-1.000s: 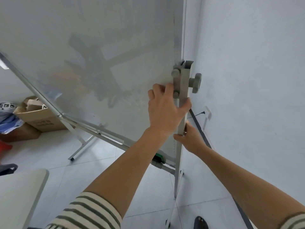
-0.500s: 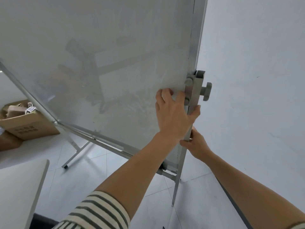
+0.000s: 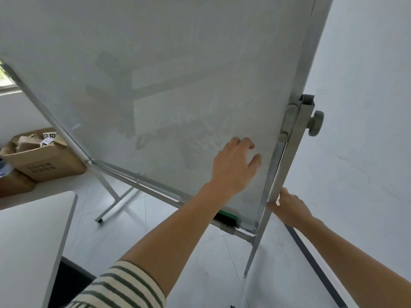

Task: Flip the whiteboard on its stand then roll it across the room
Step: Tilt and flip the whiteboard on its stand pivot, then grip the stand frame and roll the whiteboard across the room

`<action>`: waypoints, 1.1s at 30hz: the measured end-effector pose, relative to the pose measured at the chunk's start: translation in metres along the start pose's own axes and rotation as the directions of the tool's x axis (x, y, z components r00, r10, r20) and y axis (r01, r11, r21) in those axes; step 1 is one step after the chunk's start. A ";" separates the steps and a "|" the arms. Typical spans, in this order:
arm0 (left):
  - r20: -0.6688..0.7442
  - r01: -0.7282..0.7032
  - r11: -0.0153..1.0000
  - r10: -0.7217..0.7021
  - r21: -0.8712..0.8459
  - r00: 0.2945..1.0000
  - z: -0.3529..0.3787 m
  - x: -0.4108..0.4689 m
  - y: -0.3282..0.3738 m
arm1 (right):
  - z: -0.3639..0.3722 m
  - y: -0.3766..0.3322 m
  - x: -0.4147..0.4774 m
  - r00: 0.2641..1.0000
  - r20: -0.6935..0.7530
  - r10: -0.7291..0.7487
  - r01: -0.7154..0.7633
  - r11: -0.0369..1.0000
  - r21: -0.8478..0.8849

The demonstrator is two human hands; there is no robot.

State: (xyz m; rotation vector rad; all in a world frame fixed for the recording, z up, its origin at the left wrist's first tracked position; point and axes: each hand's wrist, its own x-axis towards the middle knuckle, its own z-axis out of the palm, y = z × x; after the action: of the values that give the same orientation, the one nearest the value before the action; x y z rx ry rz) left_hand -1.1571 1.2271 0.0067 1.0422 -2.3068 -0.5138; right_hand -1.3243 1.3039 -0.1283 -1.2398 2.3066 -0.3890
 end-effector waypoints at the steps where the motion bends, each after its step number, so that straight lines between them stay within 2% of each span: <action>1: 0.025 0.035 0.999 -0.034 -0.022 0.999 -0.006 -0.010 -0.010 | 0.007 0.007 -0.010 0.997 0.071 0.017 -0.007 0.991 -0.135; 2: 0.041 0.069 0.997 -0.068 -0.025 0.997 -0.012 -0.020 -0.022 | 0.016 0.012 -0.021 0.991 0.131 0.024 0.004 0.978 -0.208; 3: 0.052 0.102 0.995 -0.101 -0.017 0.993 -0.019 -0.030 -0.034 | 0.026 0.012 -0.031 0.985 0.174 0.020 0.017 0.977 -0.211; 6: 0.086 0.219 0.975 -0.216 -0.026 0.972 -0.041 -0.065 -0.076 | 0.054 -0.012 -0.057 0.980 0.182 -0.074 0.084 0.995 -0.046; 10: 0.066 0.394 0.917 -0.390 -0.057 0.918 -0.082 -0.120 -0.142 | 0.091 -0.073 -0.067 0.965 0.164 -0.204 0.174 0.968 0.178; 15: -0.013 0.580 0.806 -0.586 -0.118 0.811 -0.151 -0.193 -0.236 | 0.138 -0.163 -0.072 0.947 0.173 -0.269 0.191 0.910 0.368; 22: -0.155 0.716 0.671 -0.742 -0.194 0.653 -0.227 -0.260 -0.343 | 0.195 -0.278 -0.067 0.911 0.210 -0.355 0.229 0.858 0.459; 27: -0.187 0.738 0.629 -0.778 -0.243 0.600 -0.250 -0.248 -0.401 | 0.207 -0.346 -0.029 0.909 0.138 -0.394 0.289 0.833 0.471; 30: -0.218 0.735 0.629 -0.777 -0.253 0.590 -0.265 -0.214 -0.441 | 0.206 -0.394 0.012 0.897 0.022 -0.441 0.395 0.823 0.408; 32: -0.238 0.724 0.650 -0.759 -0.230 0.606 -0.277 -0.179 -0.476 | 0.207 -0.434 0.047 0.850 -0.091 -0.519 0.518 0.792 0.324; 33: -0.250 0.715 0.666 -0.745 -0.215 0.619 -0.283 -0.159 -0.493 | 0.208 -0.455 0.064 0.803 -0.163 -0.573 0.595 0.759 0.265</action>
State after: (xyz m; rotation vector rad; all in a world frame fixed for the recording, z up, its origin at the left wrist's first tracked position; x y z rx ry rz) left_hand -0.6178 1.0090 -0.0929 1.8734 -1.4687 -0.6858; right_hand -0.9242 0.9977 -0.1109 -1.7828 1.7581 -0.9824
